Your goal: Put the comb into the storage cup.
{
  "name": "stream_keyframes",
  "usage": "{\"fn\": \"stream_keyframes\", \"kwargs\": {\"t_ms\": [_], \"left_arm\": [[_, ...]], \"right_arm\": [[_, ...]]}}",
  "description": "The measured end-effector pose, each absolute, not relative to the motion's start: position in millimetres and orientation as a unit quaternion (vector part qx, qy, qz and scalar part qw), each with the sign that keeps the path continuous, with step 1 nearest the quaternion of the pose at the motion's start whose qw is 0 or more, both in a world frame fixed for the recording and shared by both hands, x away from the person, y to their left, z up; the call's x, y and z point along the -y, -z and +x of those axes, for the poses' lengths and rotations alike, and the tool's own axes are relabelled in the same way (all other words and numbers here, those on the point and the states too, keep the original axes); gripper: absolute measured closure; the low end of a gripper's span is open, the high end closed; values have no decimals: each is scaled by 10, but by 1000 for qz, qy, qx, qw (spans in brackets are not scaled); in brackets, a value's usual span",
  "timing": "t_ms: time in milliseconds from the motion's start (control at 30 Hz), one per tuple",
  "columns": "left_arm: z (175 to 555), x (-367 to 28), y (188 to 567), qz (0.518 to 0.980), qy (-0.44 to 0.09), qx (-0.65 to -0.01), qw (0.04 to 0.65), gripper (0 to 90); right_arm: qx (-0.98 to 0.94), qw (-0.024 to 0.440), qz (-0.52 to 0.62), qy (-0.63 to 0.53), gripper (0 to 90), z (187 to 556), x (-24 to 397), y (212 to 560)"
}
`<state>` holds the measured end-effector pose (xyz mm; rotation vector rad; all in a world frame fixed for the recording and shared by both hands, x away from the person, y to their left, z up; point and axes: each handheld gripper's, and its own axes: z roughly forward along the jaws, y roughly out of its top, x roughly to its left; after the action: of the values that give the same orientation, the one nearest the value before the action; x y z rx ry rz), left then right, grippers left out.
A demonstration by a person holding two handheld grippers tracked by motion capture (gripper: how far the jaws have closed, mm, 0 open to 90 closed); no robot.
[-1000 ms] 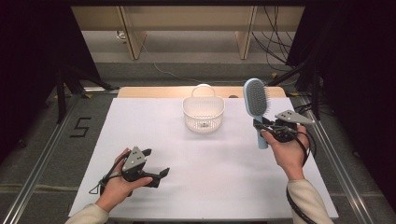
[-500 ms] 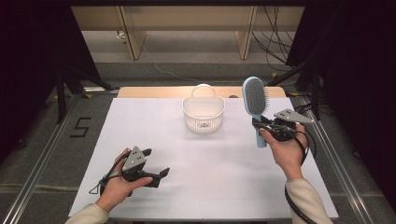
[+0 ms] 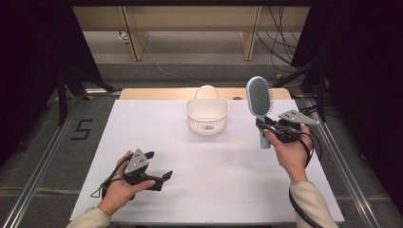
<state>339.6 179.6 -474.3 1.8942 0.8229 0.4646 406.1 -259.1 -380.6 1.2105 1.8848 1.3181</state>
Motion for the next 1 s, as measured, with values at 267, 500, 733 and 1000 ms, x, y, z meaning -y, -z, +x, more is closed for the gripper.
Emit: {"fn": "stream_keyframes", "kwargs": {"t_ms": [267, 500, 733, 1000], "left_arm": [[3396, -1793, 4744, 780, -190, -339, 491, 24], [3397, -1795, 4743, 780, -191, -338, 490, 23], [3395, -1789, 4742, 780, -190, -338, 490, 24], [3395, -1782, 4742, 780, -190, -339, 491, 24]], "right_arm": [[-697, 269, 447, -492, 705, 4070, 2572, 3793], [-697, 269, 446, -494, 705, 4082, 2559, 3791], [-696, 267, 445, -496, 705, 4089, 2548, 3777], [-691, 268, 444, -504, 705, 4105, 2532, 3748]]}}
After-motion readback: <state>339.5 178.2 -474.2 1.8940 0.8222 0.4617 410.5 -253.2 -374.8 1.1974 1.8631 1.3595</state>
